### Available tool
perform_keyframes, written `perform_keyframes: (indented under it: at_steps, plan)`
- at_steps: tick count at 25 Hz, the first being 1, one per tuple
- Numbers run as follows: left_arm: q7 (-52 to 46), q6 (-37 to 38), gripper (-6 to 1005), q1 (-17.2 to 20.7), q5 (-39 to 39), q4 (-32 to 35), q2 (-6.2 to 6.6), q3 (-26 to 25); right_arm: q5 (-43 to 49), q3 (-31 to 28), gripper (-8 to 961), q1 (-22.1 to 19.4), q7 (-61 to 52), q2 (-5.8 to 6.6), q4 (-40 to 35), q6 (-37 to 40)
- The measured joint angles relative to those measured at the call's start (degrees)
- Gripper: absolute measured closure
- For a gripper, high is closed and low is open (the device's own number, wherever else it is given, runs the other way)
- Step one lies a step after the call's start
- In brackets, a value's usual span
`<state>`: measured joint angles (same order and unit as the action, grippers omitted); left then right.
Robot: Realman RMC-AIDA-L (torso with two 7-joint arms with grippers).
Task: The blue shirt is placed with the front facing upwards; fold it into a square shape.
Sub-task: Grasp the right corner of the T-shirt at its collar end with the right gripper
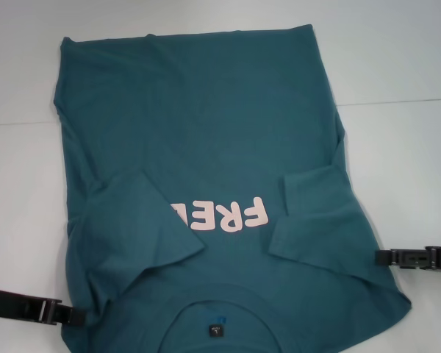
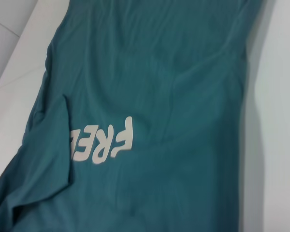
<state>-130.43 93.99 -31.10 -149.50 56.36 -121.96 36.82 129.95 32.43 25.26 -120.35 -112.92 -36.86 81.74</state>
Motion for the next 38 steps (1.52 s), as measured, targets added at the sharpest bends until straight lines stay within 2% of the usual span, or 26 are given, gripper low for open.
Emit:
perform_keyframes:
  at_steps: [6,18,28,38]
  plan:
    - [0.00,-0.14,972,-0.17,0.00,-0.03,-0.09,0.00,0.00,0.07,71,1.56,1.78,-1.87,-0.13,-4.45]
    - [0.00,-0.74,972,-0.38,0.00,-0.12,-0.12,0.00,1.21,0.27,72,5.84,2.03,-3.33,0.30,-11.28]
    - [0.00,-0.77,971,-0.53,0.00,-0.22,-0.12,0.00,1.75,2.12,71,7.36,1.70,-4.87,0.52,-16.32]
    - [0.00,-0.74,971,-0.64,0.00,-0.20,-0.03,0.00,1.56,3.11,72,7.79,1.92,-5.14,1.76,-14.50]
